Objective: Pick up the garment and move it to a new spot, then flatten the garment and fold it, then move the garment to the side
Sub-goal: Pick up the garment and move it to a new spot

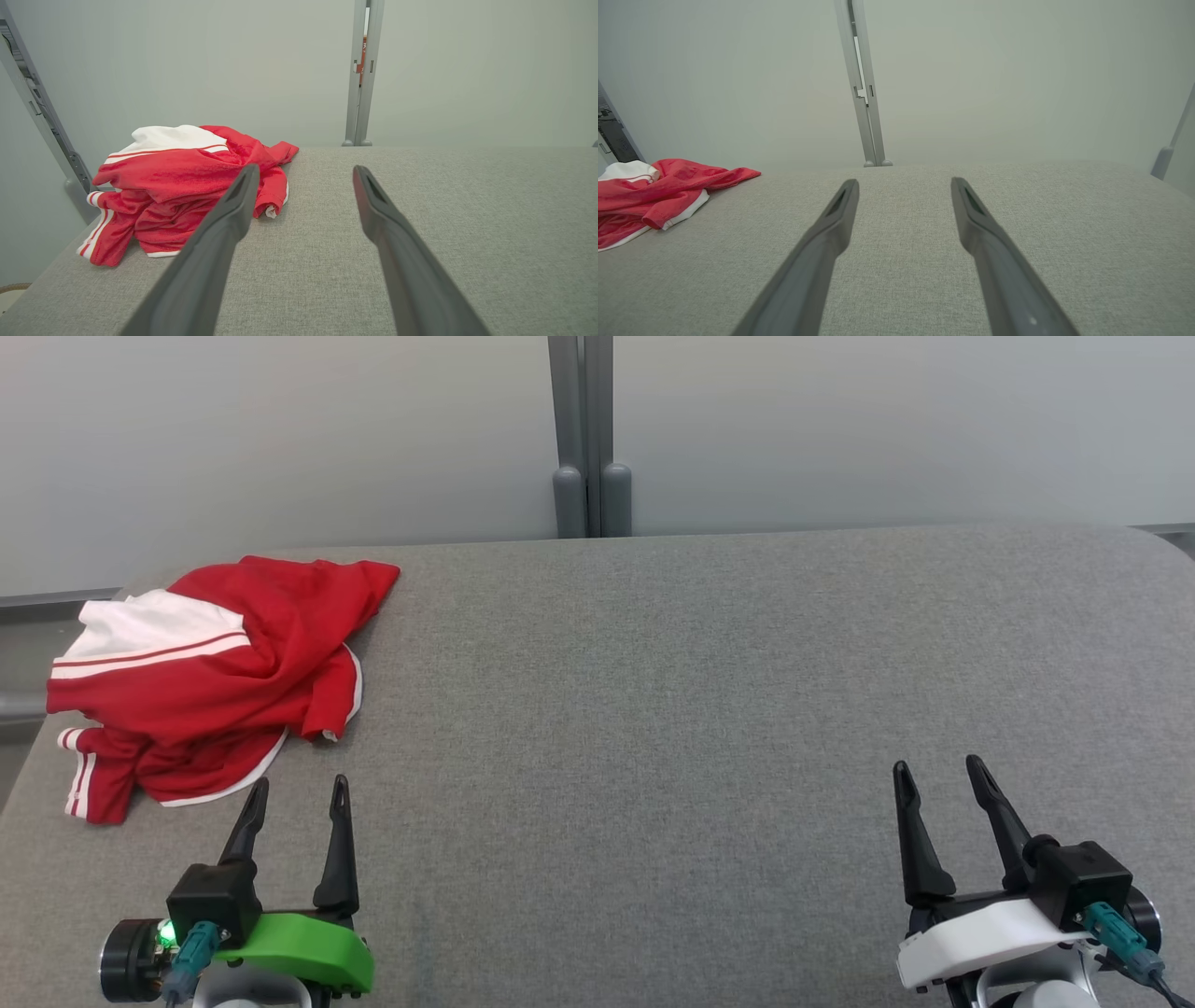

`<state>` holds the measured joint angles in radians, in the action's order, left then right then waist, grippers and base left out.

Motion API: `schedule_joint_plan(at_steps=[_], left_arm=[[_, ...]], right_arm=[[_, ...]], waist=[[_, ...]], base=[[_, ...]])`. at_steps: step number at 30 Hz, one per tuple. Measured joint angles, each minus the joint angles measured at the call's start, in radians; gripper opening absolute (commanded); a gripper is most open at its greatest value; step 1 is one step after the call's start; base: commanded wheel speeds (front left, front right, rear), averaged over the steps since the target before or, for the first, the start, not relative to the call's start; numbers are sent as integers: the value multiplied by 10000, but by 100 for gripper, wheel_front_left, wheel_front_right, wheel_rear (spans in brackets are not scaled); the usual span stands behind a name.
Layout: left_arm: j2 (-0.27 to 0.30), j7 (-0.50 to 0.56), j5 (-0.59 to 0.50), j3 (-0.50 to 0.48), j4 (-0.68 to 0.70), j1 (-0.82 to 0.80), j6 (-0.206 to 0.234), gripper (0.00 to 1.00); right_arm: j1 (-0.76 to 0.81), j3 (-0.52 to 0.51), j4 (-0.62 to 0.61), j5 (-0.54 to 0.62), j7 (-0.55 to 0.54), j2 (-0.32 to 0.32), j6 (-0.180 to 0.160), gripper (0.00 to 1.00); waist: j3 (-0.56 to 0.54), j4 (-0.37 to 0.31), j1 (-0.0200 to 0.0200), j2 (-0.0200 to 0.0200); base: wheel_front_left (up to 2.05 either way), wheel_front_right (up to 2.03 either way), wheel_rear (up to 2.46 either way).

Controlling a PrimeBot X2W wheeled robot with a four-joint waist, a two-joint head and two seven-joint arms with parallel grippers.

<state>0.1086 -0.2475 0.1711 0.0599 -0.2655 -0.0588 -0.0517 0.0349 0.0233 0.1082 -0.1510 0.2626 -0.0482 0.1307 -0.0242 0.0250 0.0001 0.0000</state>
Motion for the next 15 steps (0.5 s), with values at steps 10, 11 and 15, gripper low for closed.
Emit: schedule_joint_plan(at_steps=[10, 11, 15], left_arm=[[35, 263, 84, 33, 56, 0, 127, 100], [44, 265, 100, 36, 59, 0, 138, 100], [75, 311, 123, 54, 71, 2, 176, 100]], right_arm=[[-3, -19, 42, -92, -105, 0, 0, 100], [-3, -19, 42, -102, -111, 0, 0, 100], [-3, -19, 44, -119, -119, 0, 0, 100]], waist=[[-37, 37, 0, 0], [-38, 41, 0, 0], [-41, 58, 0, 0]], base=[[0, 0, 0], [0, 0, 0], [0, 0, 0]])
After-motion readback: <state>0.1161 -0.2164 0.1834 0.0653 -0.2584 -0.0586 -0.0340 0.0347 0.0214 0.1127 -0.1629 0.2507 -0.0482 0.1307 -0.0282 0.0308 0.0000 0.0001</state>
